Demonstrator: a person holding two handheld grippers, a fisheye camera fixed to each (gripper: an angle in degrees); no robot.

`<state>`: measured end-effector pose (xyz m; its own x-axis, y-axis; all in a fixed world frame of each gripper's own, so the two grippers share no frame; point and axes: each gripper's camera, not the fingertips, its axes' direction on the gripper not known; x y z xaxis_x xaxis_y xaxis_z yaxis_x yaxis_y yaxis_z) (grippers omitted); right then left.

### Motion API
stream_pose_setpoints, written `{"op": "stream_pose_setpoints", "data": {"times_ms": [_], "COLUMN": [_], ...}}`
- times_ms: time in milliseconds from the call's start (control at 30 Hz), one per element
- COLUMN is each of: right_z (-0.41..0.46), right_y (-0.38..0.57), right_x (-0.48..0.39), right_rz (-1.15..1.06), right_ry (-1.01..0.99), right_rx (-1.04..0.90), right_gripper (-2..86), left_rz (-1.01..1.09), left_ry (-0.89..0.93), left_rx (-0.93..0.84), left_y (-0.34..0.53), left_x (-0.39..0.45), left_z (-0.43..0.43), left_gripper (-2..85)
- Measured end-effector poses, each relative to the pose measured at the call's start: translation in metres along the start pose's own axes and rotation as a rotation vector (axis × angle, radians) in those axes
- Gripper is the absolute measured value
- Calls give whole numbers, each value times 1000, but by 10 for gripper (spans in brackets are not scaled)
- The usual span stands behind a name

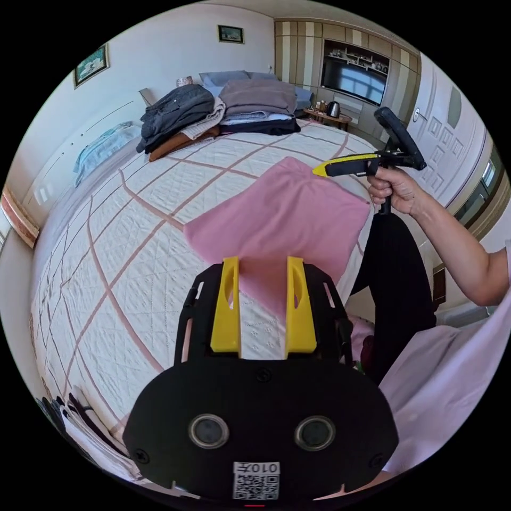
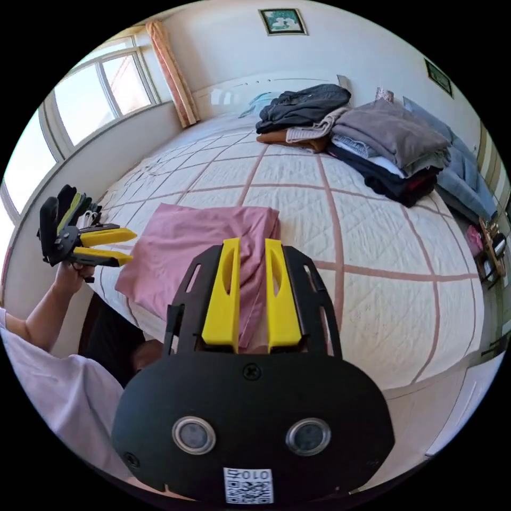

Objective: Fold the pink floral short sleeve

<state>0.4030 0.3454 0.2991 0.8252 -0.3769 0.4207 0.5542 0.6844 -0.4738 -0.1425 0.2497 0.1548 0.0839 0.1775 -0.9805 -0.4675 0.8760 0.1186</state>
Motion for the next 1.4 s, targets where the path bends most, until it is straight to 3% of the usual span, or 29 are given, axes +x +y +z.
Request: {"op": "stream_pose_setpoints", "data": {"times_ms": [133, 300, 467, 600, 767, 1033, 1300, 1400], "right_z": [-34, -8, 38, 47, 27, 7, -10, -34], "right_y": [33, 63, 76, 81, 76, 90, 102, 116], "right_x": [-86, -189, -251, -249, -213, -163, -89, -32], "right_rz": [-302, -567, -725, -714, -602, -555, -430, -197], "right_ry": [-99, -148, -17, 50, -76, -107, -164, -343], "right_rx": [79, 62, -12, -15, 12, 99, 157, 173], "right_gripper": [73, 123, 129, 99, 58, 53, 56, 74], "left_rz": [-112, -201, -282, -397, -483, -638, -710, -704], "left_ry": [-2, 59, 218, 354, 514, 755, 834, 825], "left_rx": [-25, -6, 69, 135, 129, 142, 147, 179], "left_y": [44, 82, 90, 100, 99, 78, 61, 57], "left_x": [-16, -25, -49, -83, -116, -160, -166, -169], "left_z": [-27, -39, -54, -65, -54, -27, -15, -26], "left_gripper": [130, 129, 132, 138, 149, 153, 103, 76]}}
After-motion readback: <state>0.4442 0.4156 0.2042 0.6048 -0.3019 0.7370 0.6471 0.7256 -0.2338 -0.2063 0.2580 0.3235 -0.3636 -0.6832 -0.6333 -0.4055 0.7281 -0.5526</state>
